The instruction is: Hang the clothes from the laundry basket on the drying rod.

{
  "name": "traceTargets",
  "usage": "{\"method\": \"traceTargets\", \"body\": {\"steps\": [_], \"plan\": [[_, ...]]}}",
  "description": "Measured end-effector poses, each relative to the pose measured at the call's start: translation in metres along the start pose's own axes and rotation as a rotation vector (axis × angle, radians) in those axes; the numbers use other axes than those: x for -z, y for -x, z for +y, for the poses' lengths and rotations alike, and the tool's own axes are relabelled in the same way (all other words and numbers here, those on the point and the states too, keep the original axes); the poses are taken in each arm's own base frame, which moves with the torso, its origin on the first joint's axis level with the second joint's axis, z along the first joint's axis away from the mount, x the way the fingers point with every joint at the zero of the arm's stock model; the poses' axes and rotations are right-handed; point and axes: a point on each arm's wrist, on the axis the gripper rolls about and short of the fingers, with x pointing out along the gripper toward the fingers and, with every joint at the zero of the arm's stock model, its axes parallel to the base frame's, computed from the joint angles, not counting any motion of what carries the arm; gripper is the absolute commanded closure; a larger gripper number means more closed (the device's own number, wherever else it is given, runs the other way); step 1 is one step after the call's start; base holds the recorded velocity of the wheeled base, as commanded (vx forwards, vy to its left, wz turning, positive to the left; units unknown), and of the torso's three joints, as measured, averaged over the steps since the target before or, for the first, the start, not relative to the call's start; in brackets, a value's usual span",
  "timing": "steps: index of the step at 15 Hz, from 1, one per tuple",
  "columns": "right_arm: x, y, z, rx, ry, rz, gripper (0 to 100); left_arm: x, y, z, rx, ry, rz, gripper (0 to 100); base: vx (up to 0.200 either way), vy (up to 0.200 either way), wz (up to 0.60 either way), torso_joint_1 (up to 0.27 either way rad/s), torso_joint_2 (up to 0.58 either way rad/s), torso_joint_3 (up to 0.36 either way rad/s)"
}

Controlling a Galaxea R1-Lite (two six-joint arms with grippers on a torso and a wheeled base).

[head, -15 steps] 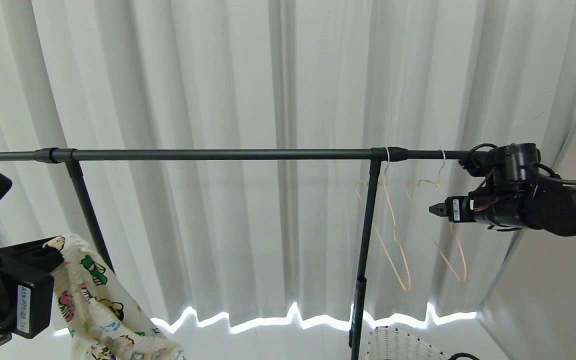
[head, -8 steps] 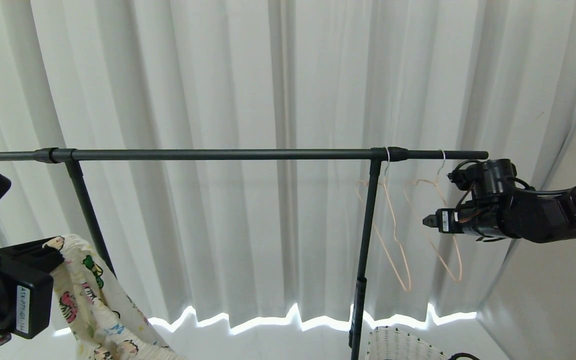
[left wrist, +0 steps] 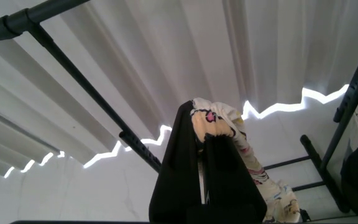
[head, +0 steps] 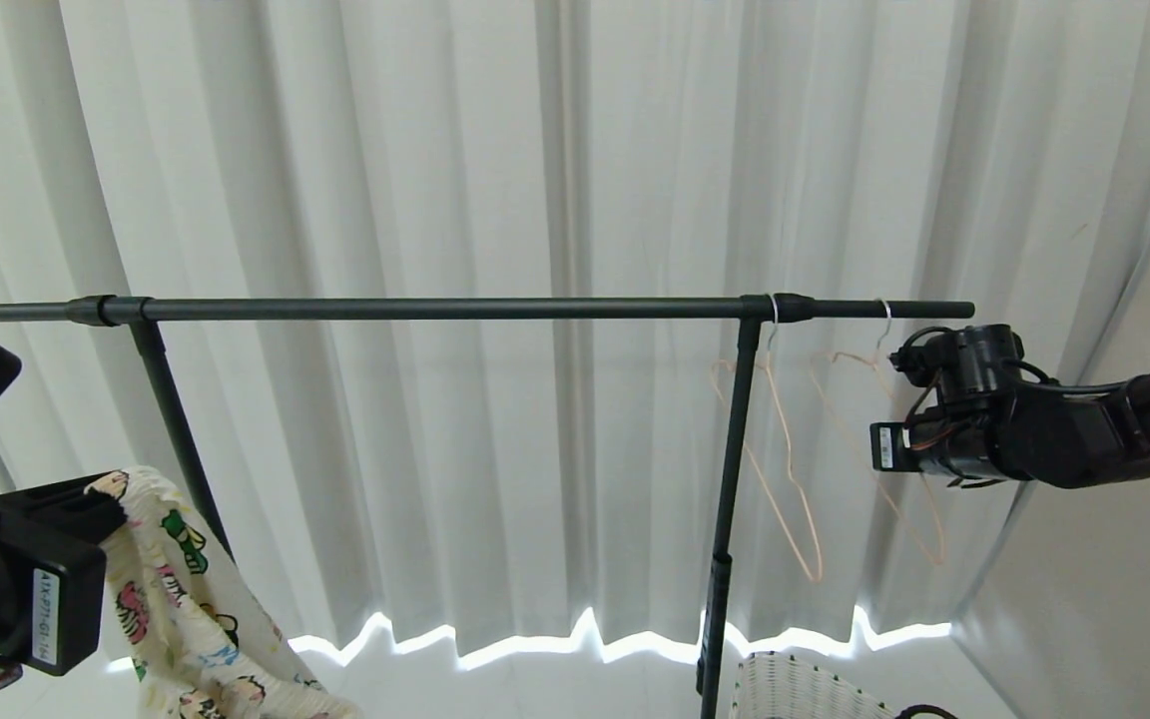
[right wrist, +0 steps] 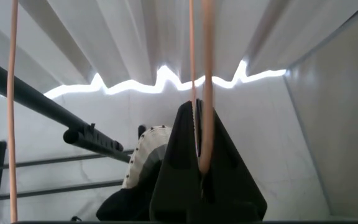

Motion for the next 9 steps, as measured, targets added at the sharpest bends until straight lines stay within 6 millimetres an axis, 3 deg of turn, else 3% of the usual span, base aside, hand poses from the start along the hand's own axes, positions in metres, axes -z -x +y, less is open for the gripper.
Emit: {"method": "traceTargets", "body": {"steps": [9], "plan": [[-0.014,0.021,0.0,-0.013,-0.009,-0.067,100,-0.001,0.0,0.0,-0.002,0.008,-0.015,100,0.0,0.0,0.0,0.0,0.0,0.0]]}}
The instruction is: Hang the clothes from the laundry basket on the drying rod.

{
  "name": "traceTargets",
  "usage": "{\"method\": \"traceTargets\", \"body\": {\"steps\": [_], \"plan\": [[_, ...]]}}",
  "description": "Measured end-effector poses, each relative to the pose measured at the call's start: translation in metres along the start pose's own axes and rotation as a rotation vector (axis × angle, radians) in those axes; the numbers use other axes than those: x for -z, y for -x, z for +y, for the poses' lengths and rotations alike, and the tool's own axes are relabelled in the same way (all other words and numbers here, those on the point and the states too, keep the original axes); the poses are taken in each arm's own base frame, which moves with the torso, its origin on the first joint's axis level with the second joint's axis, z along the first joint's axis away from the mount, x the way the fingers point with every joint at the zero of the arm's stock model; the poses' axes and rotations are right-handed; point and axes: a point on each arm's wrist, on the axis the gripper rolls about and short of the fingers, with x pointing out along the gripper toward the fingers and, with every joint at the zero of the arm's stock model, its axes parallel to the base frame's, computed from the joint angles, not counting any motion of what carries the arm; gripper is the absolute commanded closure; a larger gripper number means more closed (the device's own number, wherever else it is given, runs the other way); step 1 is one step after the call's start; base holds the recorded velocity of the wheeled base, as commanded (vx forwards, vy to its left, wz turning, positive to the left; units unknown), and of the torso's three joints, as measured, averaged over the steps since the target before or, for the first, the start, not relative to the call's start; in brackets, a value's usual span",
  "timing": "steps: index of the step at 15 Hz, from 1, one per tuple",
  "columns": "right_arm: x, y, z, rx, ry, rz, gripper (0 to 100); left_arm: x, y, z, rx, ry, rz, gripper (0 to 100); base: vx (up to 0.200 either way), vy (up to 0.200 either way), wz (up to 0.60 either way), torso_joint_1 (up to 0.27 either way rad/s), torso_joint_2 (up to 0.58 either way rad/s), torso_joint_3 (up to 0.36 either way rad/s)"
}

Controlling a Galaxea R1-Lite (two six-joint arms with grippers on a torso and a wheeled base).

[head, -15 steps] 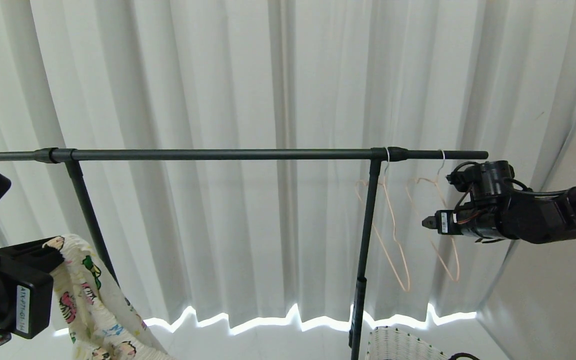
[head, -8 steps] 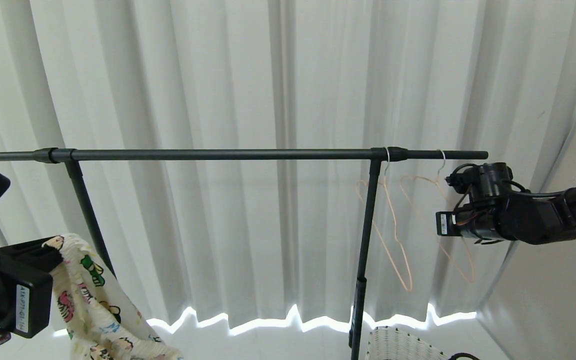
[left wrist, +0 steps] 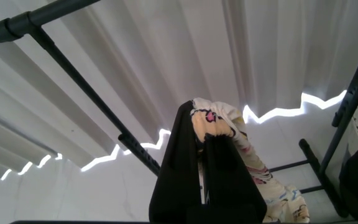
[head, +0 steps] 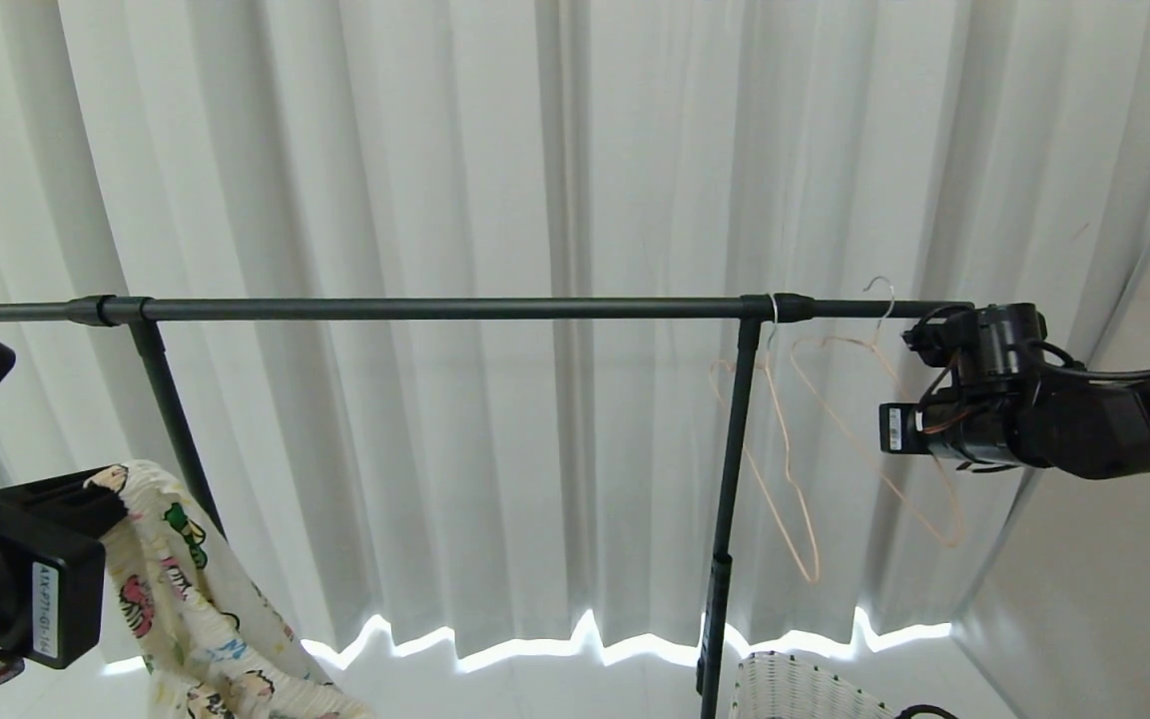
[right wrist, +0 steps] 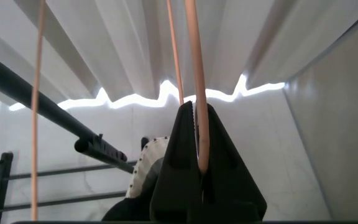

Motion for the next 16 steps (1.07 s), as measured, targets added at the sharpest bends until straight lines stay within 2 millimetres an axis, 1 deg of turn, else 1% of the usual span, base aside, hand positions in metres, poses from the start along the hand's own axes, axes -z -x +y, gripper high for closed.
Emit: {"method": "traceTargets", "body": {"steps": [3,5,8,13,16], "plan": [[-0.008,0.017,0.0,-0.005,-0.003,-0.037,100,0.002,0.0,0.0,0.0,-0.004,0.005,100,0.0,0.0,0.0,0.0,0.0,0.0],[-0.01,0.027,-0.001,0.008,-0.002,-0.054,100,0.005,0.001,0.0,0.0,-0.017,0.009,100,0.0,0.0,0.0,0.0,0.0,0.0],[-0.007,0.047,0.0,0.048,0.005,-0.071,100,0.009,0.002,0.003,-0.023,-0.039,0.013,100,-0.2,0.0,0.0,0.01,0.01,-0.001],[0.004,0.082,0.007,0.013,0.029,-0.09,100,0.006,0.002,0.007,-0.057,-0.01,-0.016,100,-0.2,0.0,0.0,-0.002,0.0,0.004],[0.01,0.098,0.008,0.041,0.04,-0.104,100,0.006,0.003,0.008,-0.059,-0.006,-0.021,100,-0.2,0.0,0.0,0.001,0.0,0.002]]}}
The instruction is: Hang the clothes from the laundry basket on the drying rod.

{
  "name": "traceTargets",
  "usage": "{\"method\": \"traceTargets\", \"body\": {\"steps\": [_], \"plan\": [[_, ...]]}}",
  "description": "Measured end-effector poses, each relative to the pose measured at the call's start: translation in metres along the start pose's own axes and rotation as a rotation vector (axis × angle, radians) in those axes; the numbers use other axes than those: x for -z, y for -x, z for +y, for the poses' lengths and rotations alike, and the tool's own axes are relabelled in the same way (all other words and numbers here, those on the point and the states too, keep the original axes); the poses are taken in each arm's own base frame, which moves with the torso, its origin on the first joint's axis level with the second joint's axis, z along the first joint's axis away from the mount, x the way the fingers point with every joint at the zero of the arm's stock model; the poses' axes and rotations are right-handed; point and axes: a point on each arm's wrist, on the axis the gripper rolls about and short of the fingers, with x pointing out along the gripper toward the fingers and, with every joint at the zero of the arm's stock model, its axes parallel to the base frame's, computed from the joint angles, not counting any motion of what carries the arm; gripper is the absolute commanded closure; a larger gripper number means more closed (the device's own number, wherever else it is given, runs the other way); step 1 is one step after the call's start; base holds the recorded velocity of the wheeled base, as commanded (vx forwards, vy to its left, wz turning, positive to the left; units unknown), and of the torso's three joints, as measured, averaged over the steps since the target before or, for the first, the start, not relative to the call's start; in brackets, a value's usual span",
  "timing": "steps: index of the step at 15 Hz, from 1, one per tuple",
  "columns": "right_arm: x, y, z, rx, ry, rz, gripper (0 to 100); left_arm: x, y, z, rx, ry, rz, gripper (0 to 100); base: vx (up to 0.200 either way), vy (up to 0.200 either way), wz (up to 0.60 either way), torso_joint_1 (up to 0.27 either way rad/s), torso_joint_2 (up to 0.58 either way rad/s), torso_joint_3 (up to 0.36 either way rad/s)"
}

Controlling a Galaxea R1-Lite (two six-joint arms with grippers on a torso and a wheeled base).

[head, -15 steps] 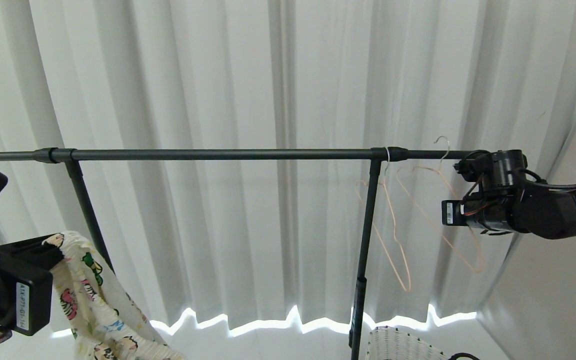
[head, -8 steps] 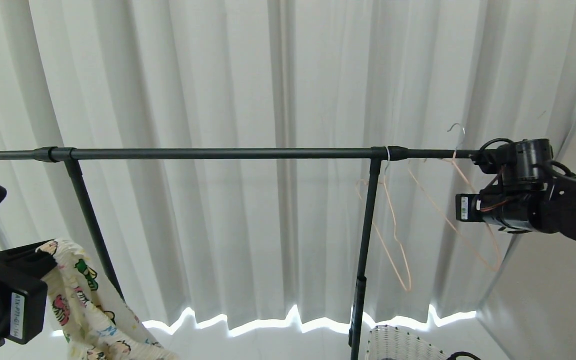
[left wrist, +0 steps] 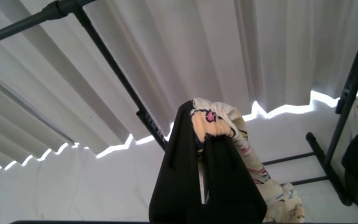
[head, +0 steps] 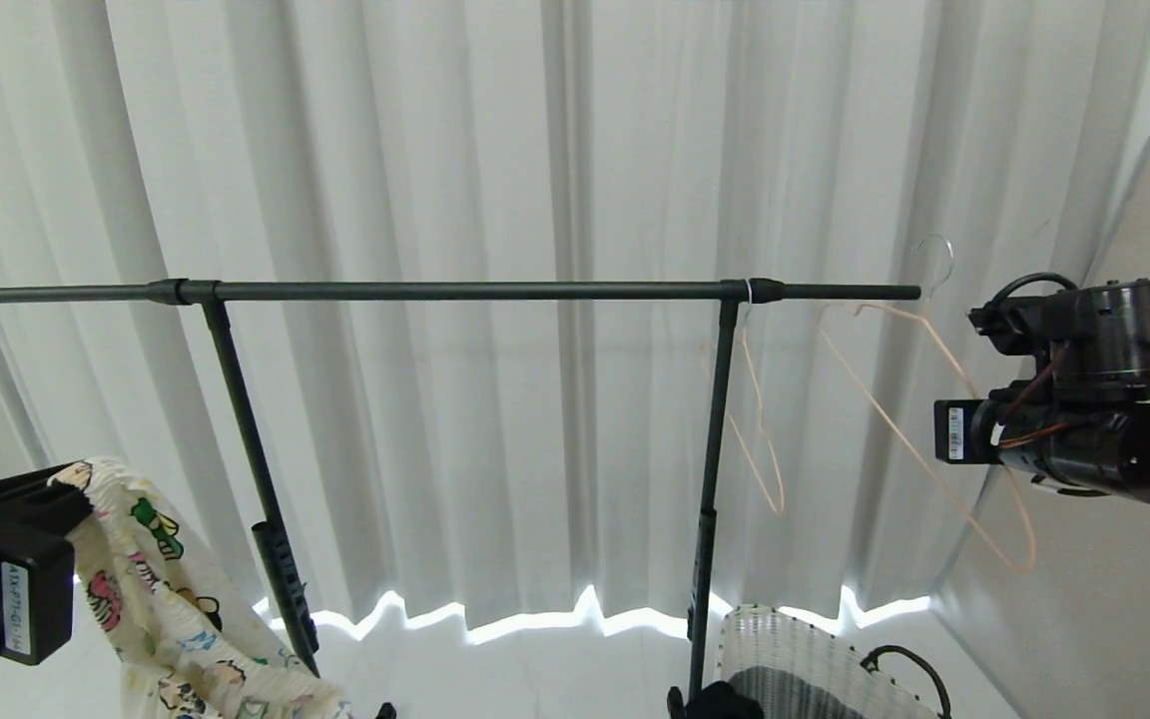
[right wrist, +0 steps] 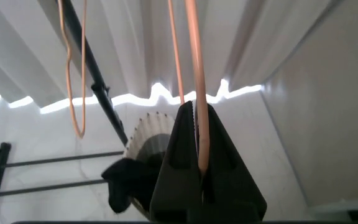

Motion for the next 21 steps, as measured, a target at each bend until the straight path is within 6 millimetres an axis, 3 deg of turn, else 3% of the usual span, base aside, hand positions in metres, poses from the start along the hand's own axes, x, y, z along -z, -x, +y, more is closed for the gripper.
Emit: {"method": "traceTargets", "body": {"steps": [7,15,21], "plan": [[0.0,0.021,0.003,-0.017,0.016,-0.017,100,0.002,-0.001,-0.001,0.004,-0.006,0.007,100,-0.029,0.0,0.0,0.0,0.0,0.0],[-0.012,0.059,-0.003,-0.057,0.082,-0.108,100,0.002,-0.005,-0.002,-0.001,-0.025,0.021,100,0.0,0.2,0.0,0.002,0.0,0.002],[-0.011,0.091,0.026,-0.227,0.142,-0.165,100,-0.009,-0.022,-0.01,-0.006,-0.009,-0.008,100,0.0,0.2,0.0,0.001,0.0,0.004]]}}
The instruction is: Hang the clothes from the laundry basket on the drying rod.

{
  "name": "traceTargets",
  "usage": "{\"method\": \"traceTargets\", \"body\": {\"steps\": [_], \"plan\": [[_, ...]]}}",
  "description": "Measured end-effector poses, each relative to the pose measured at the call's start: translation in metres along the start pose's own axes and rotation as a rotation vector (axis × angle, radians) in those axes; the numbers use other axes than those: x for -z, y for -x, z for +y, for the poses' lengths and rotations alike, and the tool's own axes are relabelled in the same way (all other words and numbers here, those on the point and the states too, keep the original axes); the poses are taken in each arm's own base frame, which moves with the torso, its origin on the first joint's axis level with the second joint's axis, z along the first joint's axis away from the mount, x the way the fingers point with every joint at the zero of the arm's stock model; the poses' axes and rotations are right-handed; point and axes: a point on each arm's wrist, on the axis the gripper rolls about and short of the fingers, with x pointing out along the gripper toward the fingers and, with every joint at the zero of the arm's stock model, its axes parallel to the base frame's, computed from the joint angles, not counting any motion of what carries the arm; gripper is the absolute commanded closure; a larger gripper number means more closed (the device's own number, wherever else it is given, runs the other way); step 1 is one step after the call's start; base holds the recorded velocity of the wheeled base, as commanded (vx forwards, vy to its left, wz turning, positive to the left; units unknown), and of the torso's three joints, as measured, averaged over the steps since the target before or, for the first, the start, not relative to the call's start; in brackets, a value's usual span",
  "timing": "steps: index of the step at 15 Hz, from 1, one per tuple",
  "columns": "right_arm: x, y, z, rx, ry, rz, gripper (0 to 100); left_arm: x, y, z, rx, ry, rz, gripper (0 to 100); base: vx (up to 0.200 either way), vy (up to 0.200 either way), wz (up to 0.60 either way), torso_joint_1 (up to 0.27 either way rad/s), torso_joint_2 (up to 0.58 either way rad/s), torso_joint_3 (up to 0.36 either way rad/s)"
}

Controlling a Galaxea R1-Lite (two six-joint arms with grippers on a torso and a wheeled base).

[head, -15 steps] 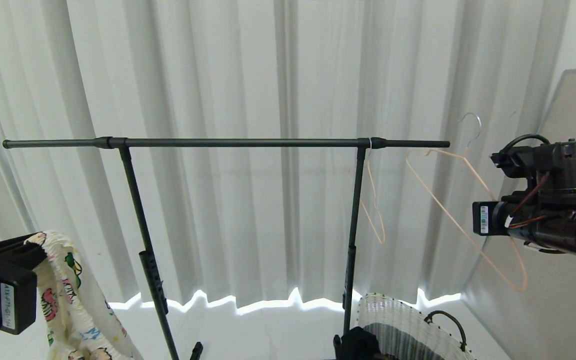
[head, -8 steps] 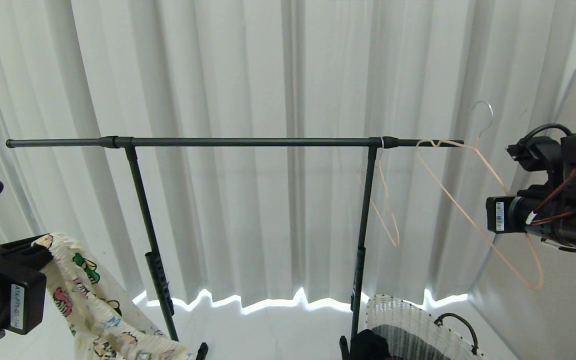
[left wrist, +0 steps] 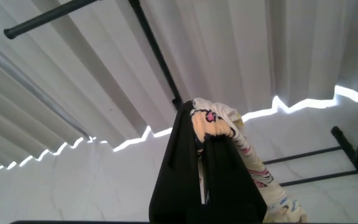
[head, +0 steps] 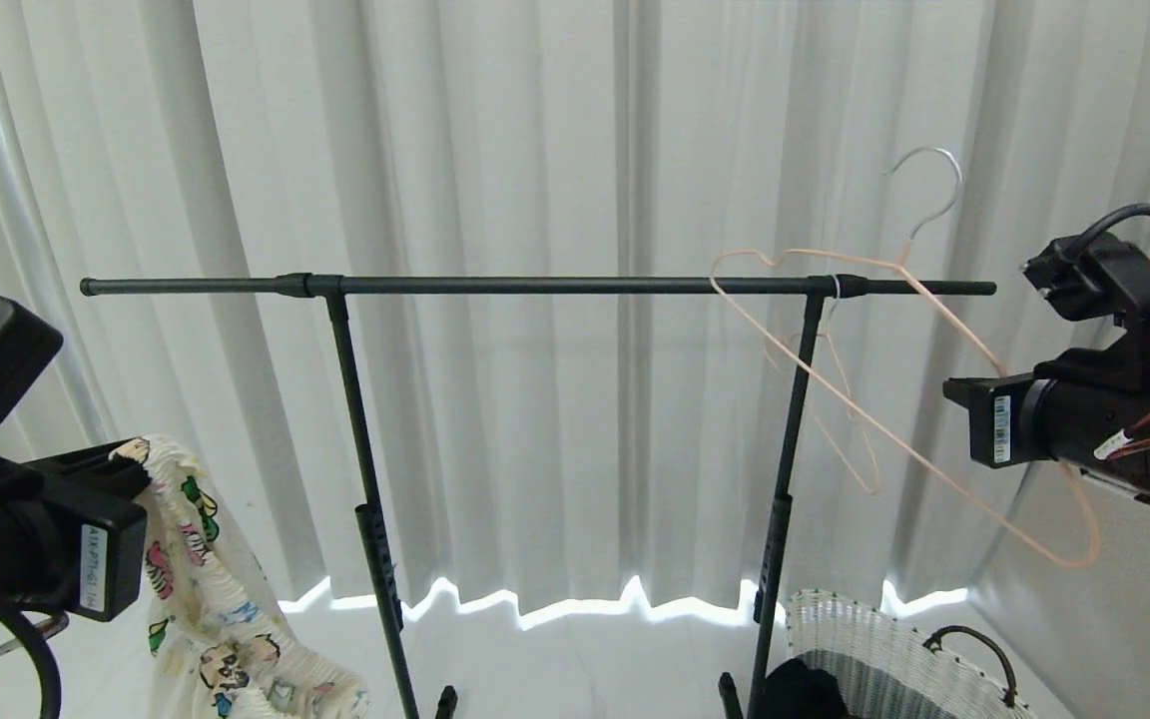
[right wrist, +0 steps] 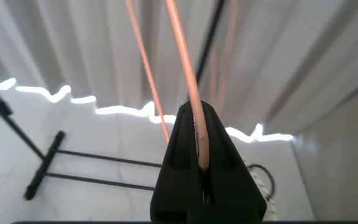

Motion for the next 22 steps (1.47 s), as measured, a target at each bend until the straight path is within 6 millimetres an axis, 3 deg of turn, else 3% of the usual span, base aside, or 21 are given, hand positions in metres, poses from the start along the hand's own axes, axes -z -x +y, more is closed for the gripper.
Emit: {"method": "traceTargets", "body": {"steps": [2,10,14,18,22], "plan": [[0.002,0.006,0.015,-0.07,0.023,-0.001,100,-0.001,-0.006,-0.003,0.003,-0.006,0.012,100,0.0,0.2,0.0,0.007,0.0,0.002],[0.031,0.035,0.074,-0.355,0.143,0.053,100,0.011,-0.015,-0.012,0.07,-0.023,0.063,100,0.0,0.0,0.0,0.0,0.0,0.0],[0.044,0.06,0.104,-0.524,0.138,0.081,100,0.007,-0.03,-0.016,0.051,0.097,0.108,100,0.0,0.0,0.0,0.0,0.0,0.0],[0.049,0.069,0.115,-0.582,0.139,0.092,100,-0.001,-0.054,-0.019,0.007,0.275,0.164,100,0.0,0.0,0.0,0.0,0.0,0.0],[0.048,0.069,0.116,-0.584,0.141,0.092,100,-0.001,-0.068,-0.02,-0.019,0.286,0.203,100,0.0,0.0,0.0,0.0,0.0,0.0]]}}
